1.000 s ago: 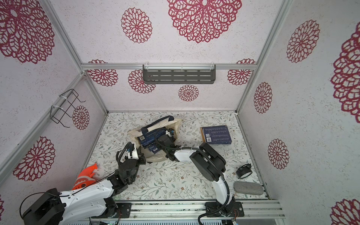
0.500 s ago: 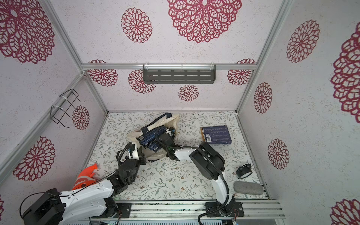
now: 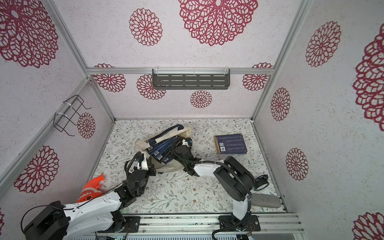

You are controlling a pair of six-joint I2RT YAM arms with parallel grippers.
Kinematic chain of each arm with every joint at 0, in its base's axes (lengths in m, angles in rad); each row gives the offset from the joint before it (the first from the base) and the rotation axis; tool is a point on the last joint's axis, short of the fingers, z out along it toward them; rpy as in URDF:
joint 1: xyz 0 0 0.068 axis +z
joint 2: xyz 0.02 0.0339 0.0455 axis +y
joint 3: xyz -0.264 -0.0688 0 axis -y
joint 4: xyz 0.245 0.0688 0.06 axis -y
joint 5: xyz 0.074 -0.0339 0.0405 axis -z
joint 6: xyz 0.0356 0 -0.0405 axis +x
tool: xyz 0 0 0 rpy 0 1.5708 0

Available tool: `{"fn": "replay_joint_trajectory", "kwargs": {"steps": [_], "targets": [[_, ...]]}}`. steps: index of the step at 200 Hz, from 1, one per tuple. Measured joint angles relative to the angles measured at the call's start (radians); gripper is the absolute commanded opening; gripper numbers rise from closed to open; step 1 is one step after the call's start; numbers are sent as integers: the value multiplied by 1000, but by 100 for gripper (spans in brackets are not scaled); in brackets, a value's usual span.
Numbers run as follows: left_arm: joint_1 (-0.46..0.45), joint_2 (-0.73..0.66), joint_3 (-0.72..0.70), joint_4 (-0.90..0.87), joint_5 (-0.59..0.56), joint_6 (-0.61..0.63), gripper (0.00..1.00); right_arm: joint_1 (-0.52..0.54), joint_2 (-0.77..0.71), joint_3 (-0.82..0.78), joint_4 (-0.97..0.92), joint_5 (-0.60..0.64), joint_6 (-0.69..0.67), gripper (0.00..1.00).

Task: Take out the books from the canvas bag
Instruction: Pick up the book from the canvas bag.

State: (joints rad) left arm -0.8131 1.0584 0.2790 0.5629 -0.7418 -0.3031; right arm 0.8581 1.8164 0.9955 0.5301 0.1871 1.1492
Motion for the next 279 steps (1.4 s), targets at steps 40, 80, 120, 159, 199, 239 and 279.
{"fn": "replay_joint_trajectory", "kwargs": {"steps": [40,80,120,159,199,239,279], "targets": [[0,0,0,-1,0,-1,0,10,-18,-23,-2,-2,-5,44],[0,0,0,-10,4,-1,0,22,-19,-27,33,-8,4,53],[0,0,0,-11,4,-1,0,35,-19,-65,53,-5,35,59],[0,0,0,-13,6,-1,0,40,-7,-91,58,-4,96,58],[0,-2,0,-19,12,-1,0,41,61,-69,91,-4,128,50],[0,-9,0,-29,13,-2,0,41,117,-57,133,-4,126,46],[0,-13,0,-34,14,-2,0,41,150,-55,188,-3,126,43]]}}
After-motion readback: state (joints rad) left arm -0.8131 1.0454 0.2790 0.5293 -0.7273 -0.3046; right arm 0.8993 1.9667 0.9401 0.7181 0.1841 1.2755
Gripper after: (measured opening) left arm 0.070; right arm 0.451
